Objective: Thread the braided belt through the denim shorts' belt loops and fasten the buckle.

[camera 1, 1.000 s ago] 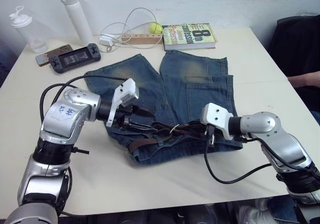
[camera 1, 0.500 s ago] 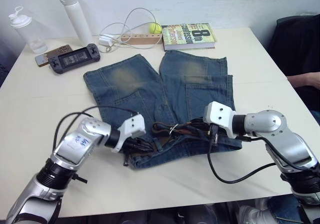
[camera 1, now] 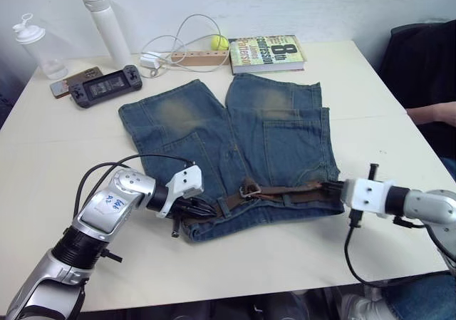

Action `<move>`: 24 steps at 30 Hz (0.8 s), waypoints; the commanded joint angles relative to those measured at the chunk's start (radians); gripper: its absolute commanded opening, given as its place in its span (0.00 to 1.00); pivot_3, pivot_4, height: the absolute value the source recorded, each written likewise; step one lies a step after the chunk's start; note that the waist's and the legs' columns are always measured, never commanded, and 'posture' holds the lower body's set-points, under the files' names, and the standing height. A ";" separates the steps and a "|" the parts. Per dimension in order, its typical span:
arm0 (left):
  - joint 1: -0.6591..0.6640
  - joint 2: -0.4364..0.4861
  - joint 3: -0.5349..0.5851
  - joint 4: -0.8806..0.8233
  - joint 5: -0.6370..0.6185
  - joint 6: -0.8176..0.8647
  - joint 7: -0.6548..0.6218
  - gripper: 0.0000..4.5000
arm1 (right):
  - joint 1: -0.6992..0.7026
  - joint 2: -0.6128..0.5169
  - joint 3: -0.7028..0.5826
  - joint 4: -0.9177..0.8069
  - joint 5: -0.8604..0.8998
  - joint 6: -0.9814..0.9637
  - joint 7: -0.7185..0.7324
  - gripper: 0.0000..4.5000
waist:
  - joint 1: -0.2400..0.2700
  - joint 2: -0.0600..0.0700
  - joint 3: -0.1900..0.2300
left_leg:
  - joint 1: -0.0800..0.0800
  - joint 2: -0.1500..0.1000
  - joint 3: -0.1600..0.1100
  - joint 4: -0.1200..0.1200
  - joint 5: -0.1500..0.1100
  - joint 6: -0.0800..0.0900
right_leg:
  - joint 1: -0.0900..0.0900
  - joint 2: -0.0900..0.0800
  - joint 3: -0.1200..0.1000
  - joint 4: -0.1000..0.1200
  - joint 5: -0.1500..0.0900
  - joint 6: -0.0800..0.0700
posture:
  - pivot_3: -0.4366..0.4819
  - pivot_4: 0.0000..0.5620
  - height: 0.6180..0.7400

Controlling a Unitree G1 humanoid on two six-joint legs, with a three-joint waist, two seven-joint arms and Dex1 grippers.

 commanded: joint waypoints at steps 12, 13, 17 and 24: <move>0.130 0.096 0.079 -0.047 -0.018 0.000 0.029 0.01 | -0.009 -0.034 -0.056 0.148 -0.017 -0.188 -0.066 0.00 | -0.010 0.001 -0.001 | 0.012 0.003 0.004 -0.008 0.000 0.000 | 0.009 0.003 0.004 -0.003 0.000 0.000 | 0.48 0.27 0.95; 0.126 0.080 0.114 -0.053 -0.050 0.016 0.039 0.01 | -0.013 -0.031 -0.065 0.143 0.003 -0.184 -0.065 0.00 | -0.010 0.001 -0.001 | 0.012 0.004 0.004 -0.008 0.000 0.000 | 0.009 0.003 0.004 -0.003 0.000 0.000 | 0.48 0.27 0.95; 0.096 0.042 0.313 -0.072 -0.255 0.145 0.054 0.31 | -0.037 -0.054 -0.118 0.169 0.038 -0.211 -0.071 0.34 | -0.008 0.001 0.000 | 0.011 0.003 0.004 -0.007 0.000 0.001 | 0.009 0.002 0.003 -0.003 0.000 0.000 | 0.48 0.27 0.95; 0.118 0.102 0.578 -0.092 -0.438 0.262 0.070 0.99 | -0.076 -0.066 -0.198 0.210 0.291 0.018 0.063 1.00 | -0.008 0.000 0.000 | 0.010 0.004 0.004 -0.007 -0.001 0.001 | 0.009 0.002 0.002 -0.004 0.000 0.000 | 0.48 0.27 0.95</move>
